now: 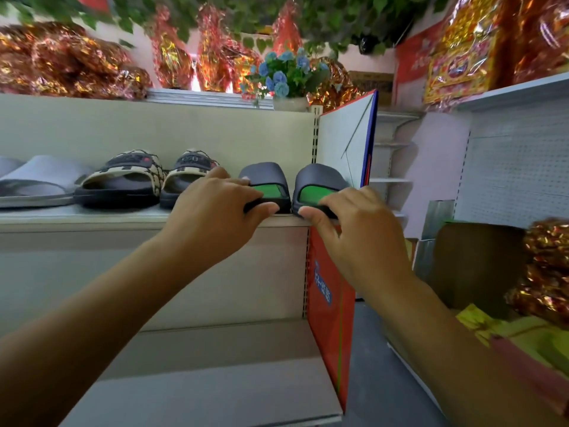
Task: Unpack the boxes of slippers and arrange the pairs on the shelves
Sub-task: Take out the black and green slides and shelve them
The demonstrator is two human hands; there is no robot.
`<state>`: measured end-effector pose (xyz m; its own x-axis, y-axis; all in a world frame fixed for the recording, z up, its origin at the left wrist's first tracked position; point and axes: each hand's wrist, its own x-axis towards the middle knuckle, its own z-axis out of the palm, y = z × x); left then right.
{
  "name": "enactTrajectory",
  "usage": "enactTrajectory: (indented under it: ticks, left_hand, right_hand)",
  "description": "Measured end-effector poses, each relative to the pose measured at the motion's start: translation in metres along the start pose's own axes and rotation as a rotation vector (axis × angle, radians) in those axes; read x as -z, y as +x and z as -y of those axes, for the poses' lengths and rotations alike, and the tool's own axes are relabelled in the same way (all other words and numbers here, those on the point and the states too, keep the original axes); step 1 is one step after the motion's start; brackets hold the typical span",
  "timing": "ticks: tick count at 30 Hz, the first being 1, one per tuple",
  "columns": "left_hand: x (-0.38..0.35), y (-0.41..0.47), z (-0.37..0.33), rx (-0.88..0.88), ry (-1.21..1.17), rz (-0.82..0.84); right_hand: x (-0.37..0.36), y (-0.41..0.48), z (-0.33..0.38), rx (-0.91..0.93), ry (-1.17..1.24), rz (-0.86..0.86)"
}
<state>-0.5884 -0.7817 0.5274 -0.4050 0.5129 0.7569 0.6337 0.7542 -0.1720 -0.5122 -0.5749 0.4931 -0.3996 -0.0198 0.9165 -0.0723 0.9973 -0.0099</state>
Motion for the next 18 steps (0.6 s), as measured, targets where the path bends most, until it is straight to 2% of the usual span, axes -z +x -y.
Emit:
enactTrajectory:
  ticks: [6, 10, 18]
  left_hand:
    - [-0.019, 0.009, -0.003, 0.117, 0.029, 0.148]
    - [-0.026, -0.001, -0.005, 0.049, 0.224, 0.169]
    - [-0.023, -0.002, -0.012, 0.092, 0.183, 0.176]
  right_hand:
    - [-0.019, 0.012, -0.010, 0.021, -0.024, 0.094]
    - [-0.017, 0.019, -0.015, 0.027, -0.036, 0.216]
    - [-0.001, 0.011, -0.021, 0.074, 0.019, 0.336]
